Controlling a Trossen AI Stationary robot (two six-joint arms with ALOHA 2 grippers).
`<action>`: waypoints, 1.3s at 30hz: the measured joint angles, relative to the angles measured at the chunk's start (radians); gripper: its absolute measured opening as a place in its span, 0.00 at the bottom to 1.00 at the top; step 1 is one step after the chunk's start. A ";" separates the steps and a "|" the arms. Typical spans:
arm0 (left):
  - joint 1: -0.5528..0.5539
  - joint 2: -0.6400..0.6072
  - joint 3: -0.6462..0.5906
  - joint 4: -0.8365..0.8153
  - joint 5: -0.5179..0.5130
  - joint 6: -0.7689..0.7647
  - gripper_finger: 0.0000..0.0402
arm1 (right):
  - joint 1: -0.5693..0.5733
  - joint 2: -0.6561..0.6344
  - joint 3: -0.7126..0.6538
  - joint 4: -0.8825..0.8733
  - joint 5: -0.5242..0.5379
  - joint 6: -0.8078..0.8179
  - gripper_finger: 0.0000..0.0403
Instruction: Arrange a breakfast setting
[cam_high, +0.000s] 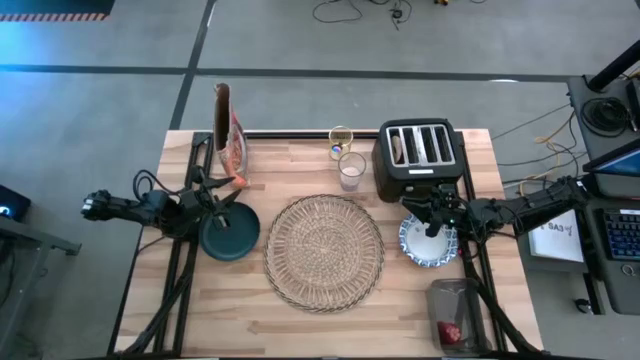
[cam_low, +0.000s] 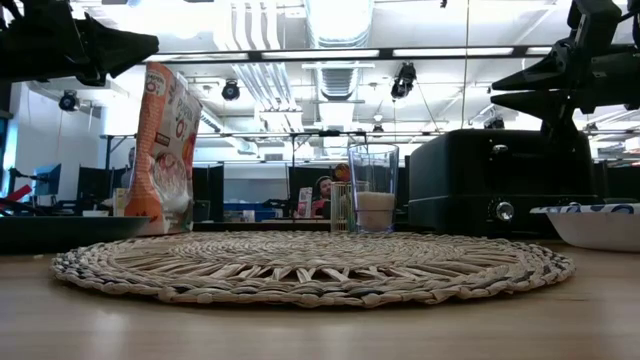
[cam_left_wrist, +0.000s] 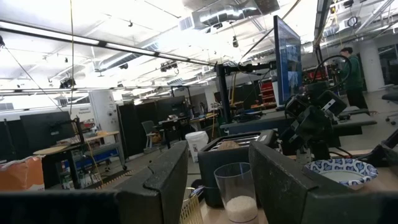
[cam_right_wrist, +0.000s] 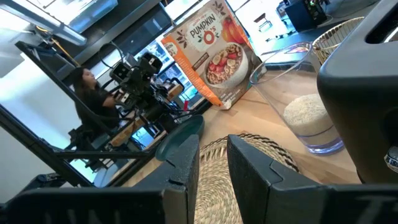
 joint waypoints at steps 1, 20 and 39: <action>0.000 0.000 0.000 0.000 0.000 0.000 0.39 | 0.000 0.000 0.000 0.000 0.000 0.000 0.18; 0.001 0.000 0.000 0.024 0.001 -0.030 0.39 | 0.000 0.000 0.000 0.000 0.000 0.000 0.18; 0.002 0.181 0.299 -0.432 -0.228 -0.372 0.39 | 0.000 0.000 0.000 0.000 0.000 0.000 0.18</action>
